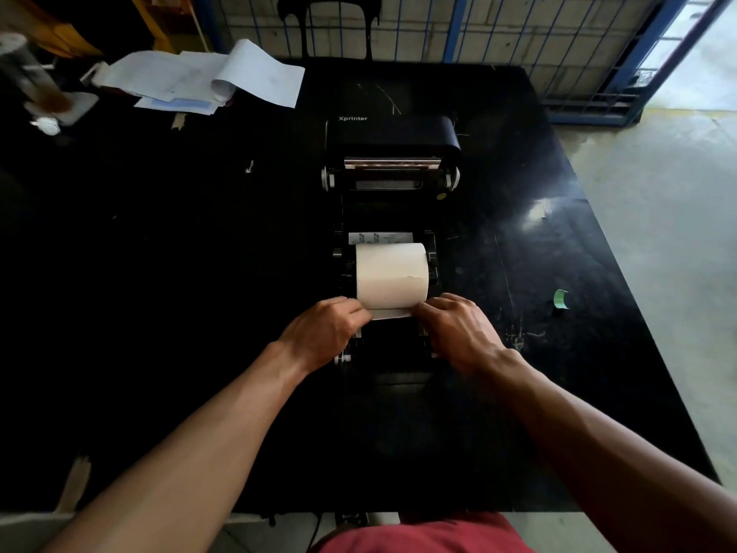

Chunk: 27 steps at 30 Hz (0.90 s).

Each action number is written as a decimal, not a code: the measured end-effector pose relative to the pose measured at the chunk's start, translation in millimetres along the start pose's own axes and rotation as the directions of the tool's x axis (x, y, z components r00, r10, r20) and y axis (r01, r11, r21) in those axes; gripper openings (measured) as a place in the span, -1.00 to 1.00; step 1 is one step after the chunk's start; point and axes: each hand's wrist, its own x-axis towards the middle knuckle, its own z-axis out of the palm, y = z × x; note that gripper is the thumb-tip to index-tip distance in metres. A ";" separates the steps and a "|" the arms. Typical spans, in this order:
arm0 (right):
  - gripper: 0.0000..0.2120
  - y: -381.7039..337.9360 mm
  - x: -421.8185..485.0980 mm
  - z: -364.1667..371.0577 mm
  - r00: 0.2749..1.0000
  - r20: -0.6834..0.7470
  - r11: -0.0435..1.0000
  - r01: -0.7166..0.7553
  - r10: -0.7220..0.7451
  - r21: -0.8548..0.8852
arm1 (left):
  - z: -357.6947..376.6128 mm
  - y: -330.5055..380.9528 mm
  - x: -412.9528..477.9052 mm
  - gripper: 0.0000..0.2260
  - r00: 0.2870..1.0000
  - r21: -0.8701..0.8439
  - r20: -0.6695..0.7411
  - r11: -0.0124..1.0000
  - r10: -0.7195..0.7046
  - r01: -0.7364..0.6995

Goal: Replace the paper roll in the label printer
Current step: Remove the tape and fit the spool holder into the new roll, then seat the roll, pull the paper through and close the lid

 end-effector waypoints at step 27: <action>-0.73 -5.7 -3.9 1.9 0.997 0.082 0.994 -0.003 0.012 -0.108 | -7.5 9.0 4.7 -0.55 0.888 0.102 0.367 0.961 -0.276 0.256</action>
